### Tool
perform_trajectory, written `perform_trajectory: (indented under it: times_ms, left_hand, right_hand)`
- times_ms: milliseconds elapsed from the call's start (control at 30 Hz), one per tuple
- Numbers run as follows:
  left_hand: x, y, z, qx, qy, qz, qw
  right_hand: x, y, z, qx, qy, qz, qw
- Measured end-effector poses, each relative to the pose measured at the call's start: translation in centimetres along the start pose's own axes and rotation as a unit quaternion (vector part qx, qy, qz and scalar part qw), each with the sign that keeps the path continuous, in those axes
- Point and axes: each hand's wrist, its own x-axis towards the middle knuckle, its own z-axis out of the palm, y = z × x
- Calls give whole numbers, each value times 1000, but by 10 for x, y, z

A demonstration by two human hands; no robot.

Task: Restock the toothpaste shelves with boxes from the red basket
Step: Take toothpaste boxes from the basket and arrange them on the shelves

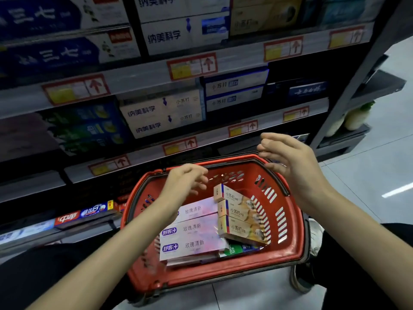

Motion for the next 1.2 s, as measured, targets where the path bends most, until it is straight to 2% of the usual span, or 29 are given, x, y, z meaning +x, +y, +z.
perform_trajectory:
  times_ms: [367, 433, 533, 667, 867, 1000, 1100, 1200]
  left_hand:
    - [61, -63, 64, 167, -3, -89, 982]
    - [70, -72, 73, 194, 3, -105, 975]
    - [81, -87, 85, 227, 9, -113, 967]
    - [86, -94, 93, 257, 27, -114, 959]
    - [91, -91, 108, 194, 20, -132, 972]
    - [93, -87, 120, 224, 46, -151, 962]
    - [84, -72, 128, 258, 64, -136, 954]
    - [67, -40, 135, 286, 91, -95, 949]
  right_hand:
    - [2, 6, -27, 1, 21, 7, 1000]
    - [5, 13, -33, -54, 17, 12, 998]
    - [10, 32, -38, -272, -50, 17, 961]
    - [12, 63, -45, -386, -112, 51, 914]
    - [10, 76, -55, -465, -167, 82, 865]
    - [9, 77, -56, -487, -183, 106, 848]
    - [13, 71, -56, -497, -160, 116, 845]
    - [21, 56, -58, -486, -111, 119, 859]
